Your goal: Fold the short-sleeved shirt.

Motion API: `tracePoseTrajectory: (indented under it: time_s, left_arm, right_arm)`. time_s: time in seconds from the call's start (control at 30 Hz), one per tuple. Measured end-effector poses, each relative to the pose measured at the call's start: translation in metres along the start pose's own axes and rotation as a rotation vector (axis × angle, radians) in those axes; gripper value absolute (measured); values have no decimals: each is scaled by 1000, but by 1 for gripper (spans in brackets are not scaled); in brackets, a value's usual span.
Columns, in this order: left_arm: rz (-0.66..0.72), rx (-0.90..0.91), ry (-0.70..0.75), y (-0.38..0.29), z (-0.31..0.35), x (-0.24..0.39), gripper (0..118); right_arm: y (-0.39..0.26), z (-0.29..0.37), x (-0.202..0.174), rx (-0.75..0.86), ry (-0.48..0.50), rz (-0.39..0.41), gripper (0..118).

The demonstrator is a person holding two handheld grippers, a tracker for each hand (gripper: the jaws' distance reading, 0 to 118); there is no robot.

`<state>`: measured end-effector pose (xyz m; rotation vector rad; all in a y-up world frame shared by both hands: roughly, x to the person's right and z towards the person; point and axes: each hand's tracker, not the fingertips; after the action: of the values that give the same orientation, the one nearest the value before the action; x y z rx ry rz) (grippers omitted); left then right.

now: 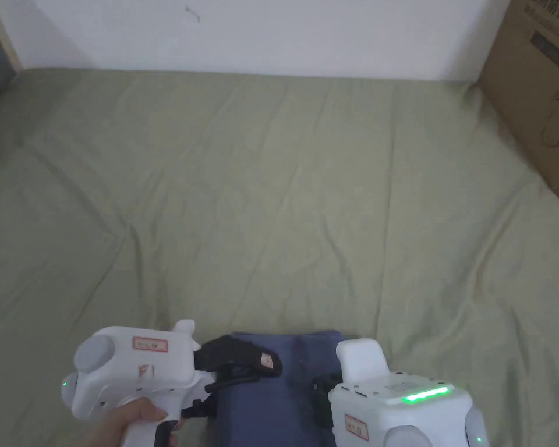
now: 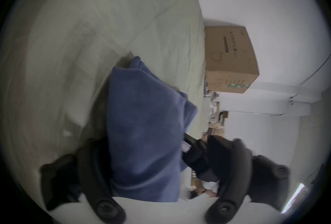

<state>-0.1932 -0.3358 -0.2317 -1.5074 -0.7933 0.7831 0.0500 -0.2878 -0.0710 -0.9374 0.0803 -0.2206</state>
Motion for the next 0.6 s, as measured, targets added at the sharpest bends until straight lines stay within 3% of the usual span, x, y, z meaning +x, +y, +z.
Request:
tracePoseTrajectory:
  time_s: [0.03,0.07,0.13,0.27,0.33,0.4,0.6]
  left_arm:
    - [-34,12,103,1,1,0,26]
    - [-32,9,103,0,1,-5,26]
    - [26,0,-36,-2,6,-11,26]
    - [-35,30,45,-5,21,-1,26]
    - [-61,28,66,-3,32,6,26]
    - [-104,44,104,-1,46,10,26]
    - [-181,107,251,15,119,10,26]
  right_arm:
    - [-1,1,1,6,3,-4,0]
    - [-1,1,2,9,8,-7,0]
    - [-3,13,-1,81,-12,-33,0]
    - [-1,66,-12,377,-71,-63,0]
    - [1,99,-23,535,-158,-58,0]
    - [6,121,-34,629,-261,-37,0]
    - [23,160,-65,842,-317,-4,0]
